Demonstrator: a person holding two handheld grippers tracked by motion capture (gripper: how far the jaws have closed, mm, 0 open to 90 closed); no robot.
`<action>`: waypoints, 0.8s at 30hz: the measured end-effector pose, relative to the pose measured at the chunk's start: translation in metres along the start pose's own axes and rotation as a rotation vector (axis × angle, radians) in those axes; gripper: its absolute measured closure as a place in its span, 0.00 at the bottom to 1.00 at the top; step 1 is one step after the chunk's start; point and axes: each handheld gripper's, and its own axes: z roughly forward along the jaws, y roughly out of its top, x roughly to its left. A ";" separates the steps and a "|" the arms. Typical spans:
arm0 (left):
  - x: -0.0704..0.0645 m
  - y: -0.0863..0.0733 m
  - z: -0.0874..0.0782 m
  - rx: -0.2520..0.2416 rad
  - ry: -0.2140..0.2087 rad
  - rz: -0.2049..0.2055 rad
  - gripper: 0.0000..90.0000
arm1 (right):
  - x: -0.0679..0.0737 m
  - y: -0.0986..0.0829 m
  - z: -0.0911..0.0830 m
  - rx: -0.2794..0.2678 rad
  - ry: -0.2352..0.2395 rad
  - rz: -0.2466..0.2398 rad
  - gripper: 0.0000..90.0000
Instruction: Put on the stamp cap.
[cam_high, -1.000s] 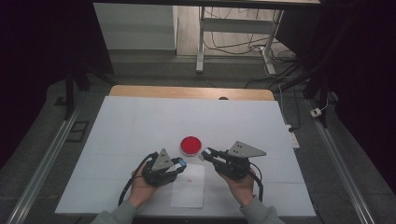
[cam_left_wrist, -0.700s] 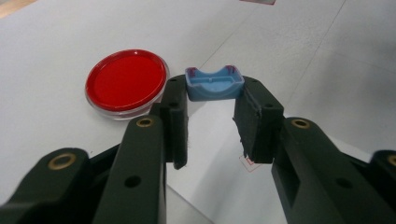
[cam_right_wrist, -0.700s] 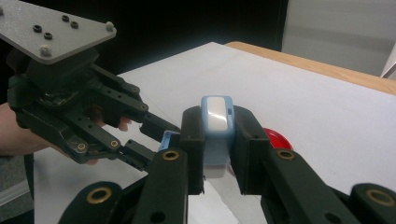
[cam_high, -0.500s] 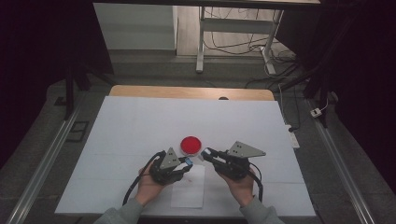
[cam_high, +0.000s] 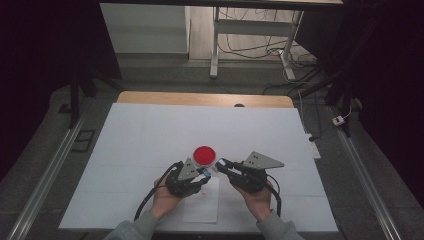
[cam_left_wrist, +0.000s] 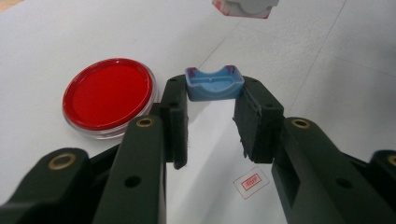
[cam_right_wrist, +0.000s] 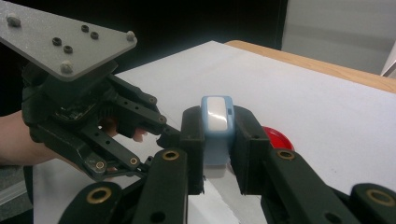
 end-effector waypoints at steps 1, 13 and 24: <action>-0.001 0.001 0.001 0.001 -0.002 0.003 0.73 | 0.000 0.000 0.000 0.000 0.000 0.001 0.84; -0.008 0.005 0.009 -0.005 0.009 0.024 0.73 | 0.003 -0.003 0.003 0.012 -0.012 0.012 0.84; -0.010 0.006 0.010 -0.009 0.023 0.034 0.72 | 0.007 -0.006 0.009 0.027 -0.031 0.030 0.84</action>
